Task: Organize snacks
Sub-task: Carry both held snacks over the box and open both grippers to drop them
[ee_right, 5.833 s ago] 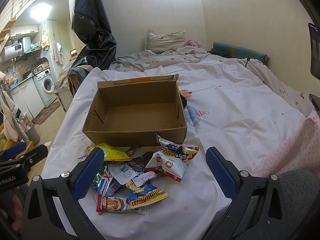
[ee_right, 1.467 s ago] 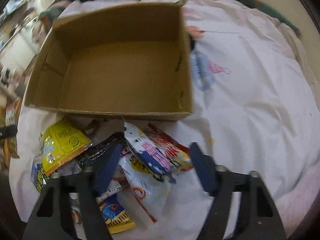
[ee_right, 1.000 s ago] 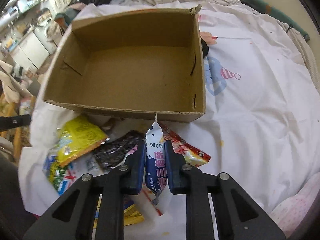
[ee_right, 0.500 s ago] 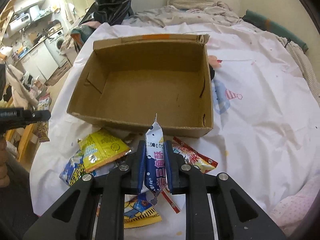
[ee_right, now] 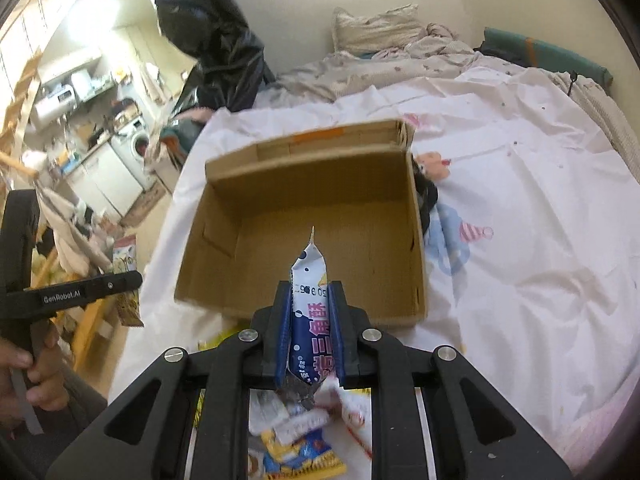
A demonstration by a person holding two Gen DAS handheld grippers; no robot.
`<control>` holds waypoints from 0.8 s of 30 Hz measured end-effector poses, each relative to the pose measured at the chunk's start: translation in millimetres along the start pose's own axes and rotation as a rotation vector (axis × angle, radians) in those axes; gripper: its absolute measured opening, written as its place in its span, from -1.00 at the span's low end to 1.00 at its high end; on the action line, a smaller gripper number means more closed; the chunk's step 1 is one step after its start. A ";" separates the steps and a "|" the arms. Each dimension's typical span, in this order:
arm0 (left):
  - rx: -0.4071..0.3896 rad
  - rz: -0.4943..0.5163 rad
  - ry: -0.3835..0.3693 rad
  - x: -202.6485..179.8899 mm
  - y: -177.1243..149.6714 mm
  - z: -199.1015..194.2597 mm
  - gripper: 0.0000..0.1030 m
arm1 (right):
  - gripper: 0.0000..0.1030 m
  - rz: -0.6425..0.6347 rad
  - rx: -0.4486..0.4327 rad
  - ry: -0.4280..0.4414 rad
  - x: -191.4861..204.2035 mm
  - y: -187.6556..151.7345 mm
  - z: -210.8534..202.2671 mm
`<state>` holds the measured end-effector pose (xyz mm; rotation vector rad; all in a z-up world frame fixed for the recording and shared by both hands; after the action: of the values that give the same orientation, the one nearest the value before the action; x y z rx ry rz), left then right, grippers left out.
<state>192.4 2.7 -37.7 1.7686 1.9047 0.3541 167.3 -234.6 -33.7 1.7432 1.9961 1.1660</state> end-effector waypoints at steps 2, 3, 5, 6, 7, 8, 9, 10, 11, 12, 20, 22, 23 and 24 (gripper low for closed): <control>0.003 0.004 -0.012 -6.7 16.7 4.7 -0.58 | -0.64 0.009 -0.013 0.002 -3.4 13.3 6.0; 0.001 0.008 -0.013 -10.0 25.3 7.9 -0.59 | -0.64 0.012 -0.019 0.006 -4.6 18.7 9.0; -0.008 0.032 0.000 -15.8 37.5 13.4 -0.59 | -0.64 0.014 -0.028 0.005 -7.2 29.5 16.7; -0.016 0.045 0.004 -18.9 42.1 16.2 -0.59 | -0.64 0.016 -0.030 0.005 -8.1 33.2 20.1; -0.022 0.058 0.010 -21.8 46.9 20.1 -0.59 | -0.64 0.016 -0.032 0.006 -8.9 38.9 26.3; -0.026 0.065 0.014 -23.9 51.0 24.6 -0.58 | -0.64 0.015 -0.033 0.006 -9.9 42.5 30.3; -0.029 0.067 0.015 -25.6 54.1 28.9 -0.58 | -0.64 0.014 -0.035 0.007 -11.2 45.9 35.5; -0.030 0.067 0.017 -27.0 56.9 34.7 -0.58 | -0.64 0.015 -0.034 0.008 -12.8 48.2 40.2; -0.032 0.064 0.019 -27.6 58.7 40.8 -0.58 | -0.64 0.025 -0.027 0.009 -15.7 49.7 49.1; -0.033 0.062 0.022 -27.5 59.6 46.9 -0.58 | -0.64 0.035 -0.022 0.011 -18.2 48.6 53.3; -0.020 0.093 0.031 -31.0 55.4 83.1 -0.58 | -0.63 0.077 0.085 -0.014 -28.9 31.8 94.1; -0.020 0.107 0.042 -31.5 53.8 86.7 -0.58 | -0.63 0.064 0.093 -0.015 -25.9 31.1 97.4; -0.014 0.105 0.042 -30.6 51.8 89.3 -0.58 | -0.63 0.061 0.096 -0.015 -25.4 30.6 98.7; -0.009 0.101 0.041 -29.7 51.0 91.0 -0.58 | -0.63 0.062 0.099 -0.015 -26.2 30.3 99.8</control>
<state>284.4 -34.2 -81.6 1.8698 1.8430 0.4377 260.2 -219.7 -85.7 1.8677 2.0375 1.0863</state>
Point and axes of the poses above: each gripper's, at about its wrist camera, not at the fingertips, and z roughly the way its jaws point, x to its left, y to its top, the point moved 5 cm from there along z, roughly the way its jaws point
